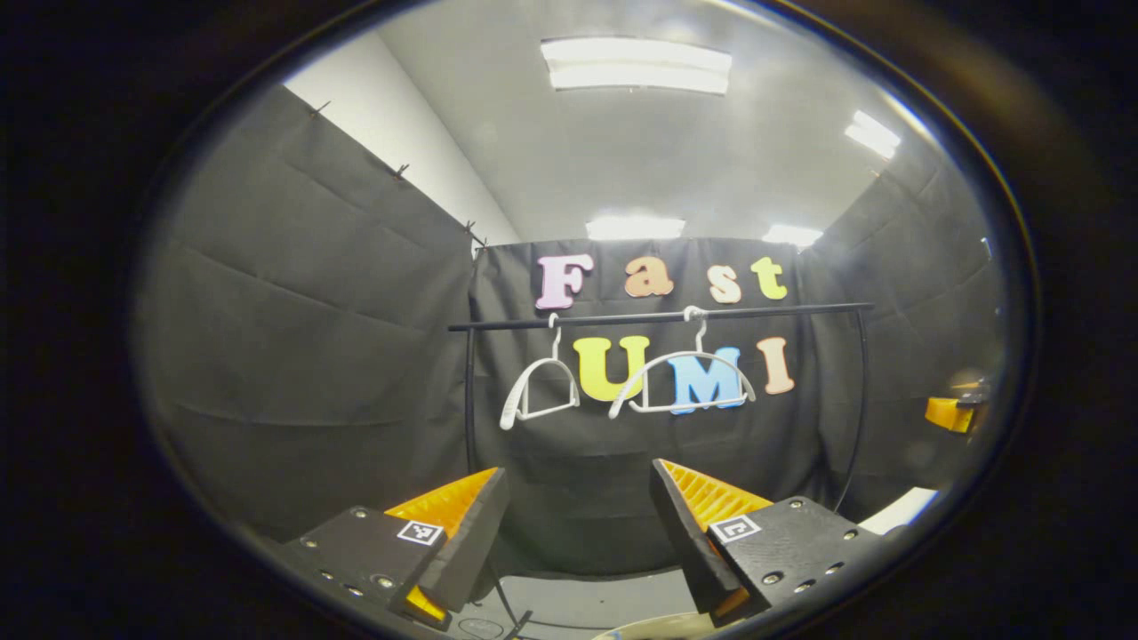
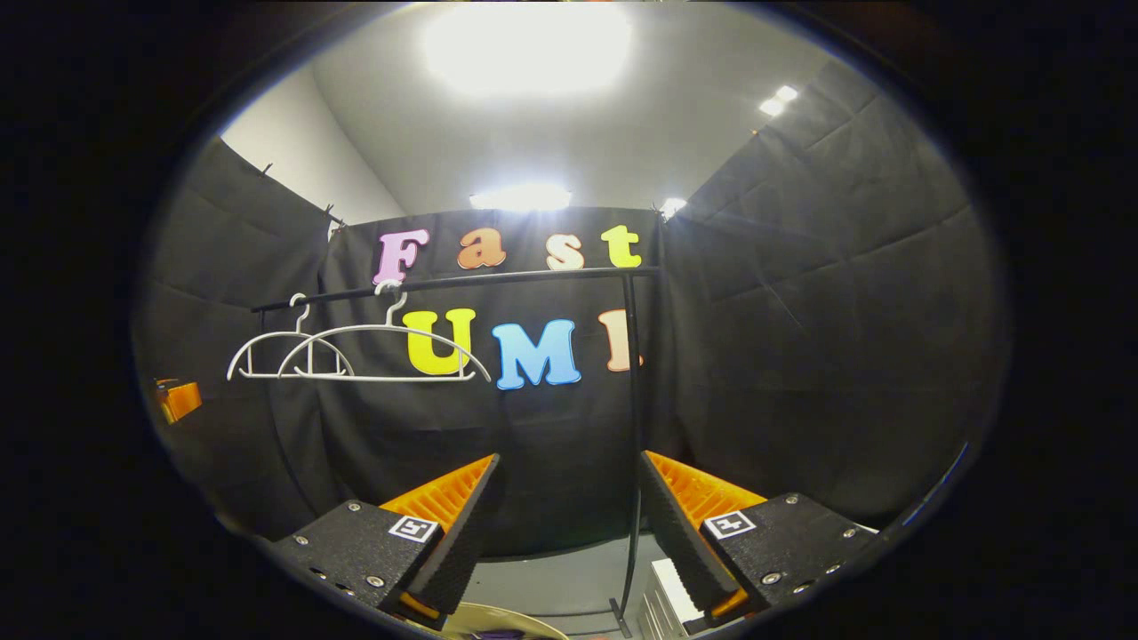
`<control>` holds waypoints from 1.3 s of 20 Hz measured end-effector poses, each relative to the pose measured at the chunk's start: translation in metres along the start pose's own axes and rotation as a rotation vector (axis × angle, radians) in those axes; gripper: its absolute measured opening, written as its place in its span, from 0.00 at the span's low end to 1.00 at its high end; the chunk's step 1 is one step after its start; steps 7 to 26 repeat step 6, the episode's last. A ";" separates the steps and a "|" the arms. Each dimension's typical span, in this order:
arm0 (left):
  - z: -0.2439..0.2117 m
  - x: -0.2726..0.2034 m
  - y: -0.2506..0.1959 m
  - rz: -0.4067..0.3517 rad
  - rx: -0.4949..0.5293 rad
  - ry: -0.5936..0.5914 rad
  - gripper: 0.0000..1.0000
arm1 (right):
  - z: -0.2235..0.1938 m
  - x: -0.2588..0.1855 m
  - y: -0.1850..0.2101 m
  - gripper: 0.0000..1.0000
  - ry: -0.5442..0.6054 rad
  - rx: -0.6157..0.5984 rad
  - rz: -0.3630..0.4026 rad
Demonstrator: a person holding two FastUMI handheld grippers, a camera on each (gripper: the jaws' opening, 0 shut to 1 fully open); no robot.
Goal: Grasp the clothes on the hanger with both hands and then place them into the laundry hamper below.
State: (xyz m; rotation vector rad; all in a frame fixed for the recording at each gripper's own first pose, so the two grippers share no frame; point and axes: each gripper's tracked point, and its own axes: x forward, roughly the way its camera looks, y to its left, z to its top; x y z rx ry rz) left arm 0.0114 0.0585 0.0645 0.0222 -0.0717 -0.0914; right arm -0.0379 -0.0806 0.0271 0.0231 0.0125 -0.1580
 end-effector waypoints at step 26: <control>0.001 0.000 0.000 0.001 0.019 0.000 0.99 | -0.003 0.003 0.002 0.93 0.005 -0.001 0.005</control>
